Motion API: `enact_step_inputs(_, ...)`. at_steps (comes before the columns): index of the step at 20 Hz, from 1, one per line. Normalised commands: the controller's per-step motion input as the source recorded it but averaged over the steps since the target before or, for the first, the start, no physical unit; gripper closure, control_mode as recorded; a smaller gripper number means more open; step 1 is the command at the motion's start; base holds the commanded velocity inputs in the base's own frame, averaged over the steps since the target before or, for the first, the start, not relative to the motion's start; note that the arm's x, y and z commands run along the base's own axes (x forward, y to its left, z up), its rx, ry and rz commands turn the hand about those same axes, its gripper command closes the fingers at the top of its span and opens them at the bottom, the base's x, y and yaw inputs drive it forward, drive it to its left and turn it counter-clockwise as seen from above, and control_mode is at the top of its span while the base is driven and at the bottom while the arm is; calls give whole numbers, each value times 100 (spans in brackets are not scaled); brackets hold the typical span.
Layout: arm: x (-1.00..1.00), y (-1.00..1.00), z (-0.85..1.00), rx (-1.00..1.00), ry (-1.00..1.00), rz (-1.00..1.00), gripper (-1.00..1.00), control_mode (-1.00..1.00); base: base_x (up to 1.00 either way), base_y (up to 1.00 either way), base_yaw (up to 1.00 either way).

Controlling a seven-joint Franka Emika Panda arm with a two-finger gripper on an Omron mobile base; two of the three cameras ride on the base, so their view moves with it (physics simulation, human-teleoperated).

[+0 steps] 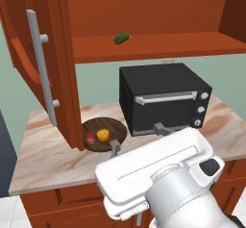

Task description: Open the cabinet. Pick the orange and apple from the cabinet and place them into the bowl. Then close the cabinet.

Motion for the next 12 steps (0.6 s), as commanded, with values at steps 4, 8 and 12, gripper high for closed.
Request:
enact_step_inputs(4,-2,43,0,11,-27,-2,-100,-100,0,0,0)
enact_step_inputs(8,4,54,0,14,-27,-8,-100,-100,0,0,0)
enact_step_inputs(12,33,53,-8,14,-21,-17,-100,-100,0,0,0)
